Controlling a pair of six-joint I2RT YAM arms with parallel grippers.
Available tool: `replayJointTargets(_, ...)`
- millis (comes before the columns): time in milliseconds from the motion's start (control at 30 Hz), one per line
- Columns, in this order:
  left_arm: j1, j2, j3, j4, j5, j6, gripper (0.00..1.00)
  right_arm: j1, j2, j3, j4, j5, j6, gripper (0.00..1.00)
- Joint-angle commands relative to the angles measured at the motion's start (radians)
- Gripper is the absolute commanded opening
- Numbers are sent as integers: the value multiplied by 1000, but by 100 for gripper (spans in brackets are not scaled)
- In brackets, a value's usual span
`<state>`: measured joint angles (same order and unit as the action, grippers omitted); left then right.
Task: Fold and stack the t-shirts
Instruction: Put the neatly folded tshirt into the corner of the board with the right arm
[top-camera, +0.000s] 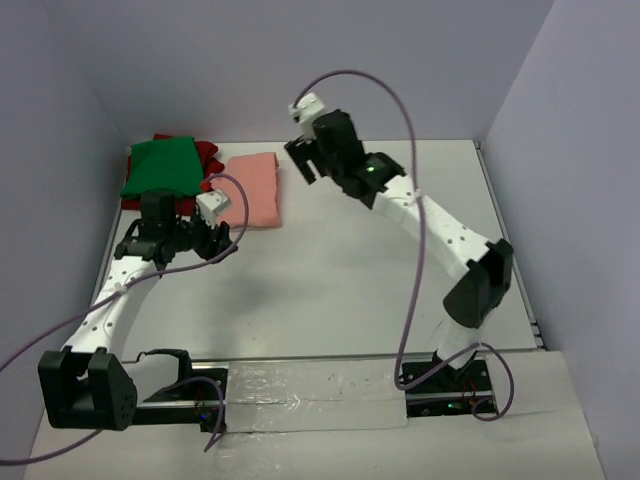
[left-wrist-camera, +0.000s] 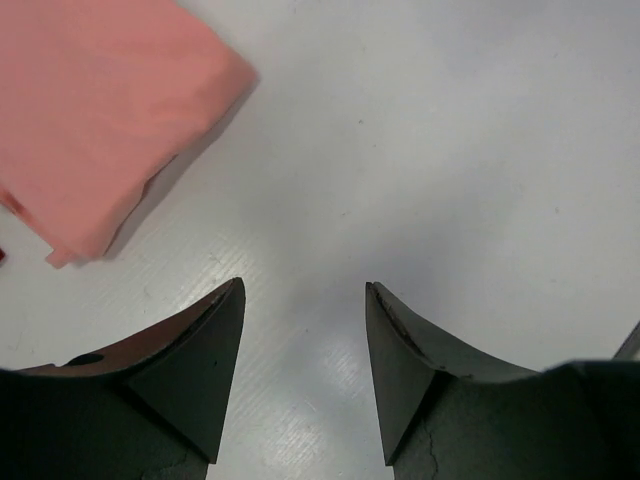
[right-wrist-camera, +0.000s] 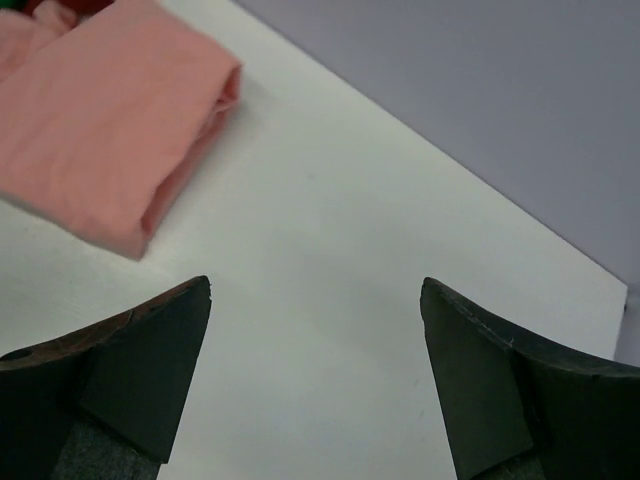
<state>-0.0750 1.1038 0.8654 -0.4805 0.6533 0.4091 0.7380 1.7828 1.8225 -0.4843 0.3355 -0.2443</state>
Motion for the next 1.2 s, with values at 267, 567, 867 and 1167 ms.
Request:
replayJointTargets(267, -46, 119, -120, 520, -412, -211, 58, -150, -368, -378, 7, -122, 92, 91)
replayJointTargets(567, 40, 68, -436, 1147, -500, -527, 66, -402, -819, -1218, 842, -55, 145, 100)
replayJointTargets(867, 126, 172, -525, 1329, -471, -578, 66, -497, -720, -1520, 1245, -107, 92, 100)
replayJointTargets(1167, 152, 209, -557, 1421, -521, -564, 65, -526, -611, -1500, 1283, -29, 209, 96)
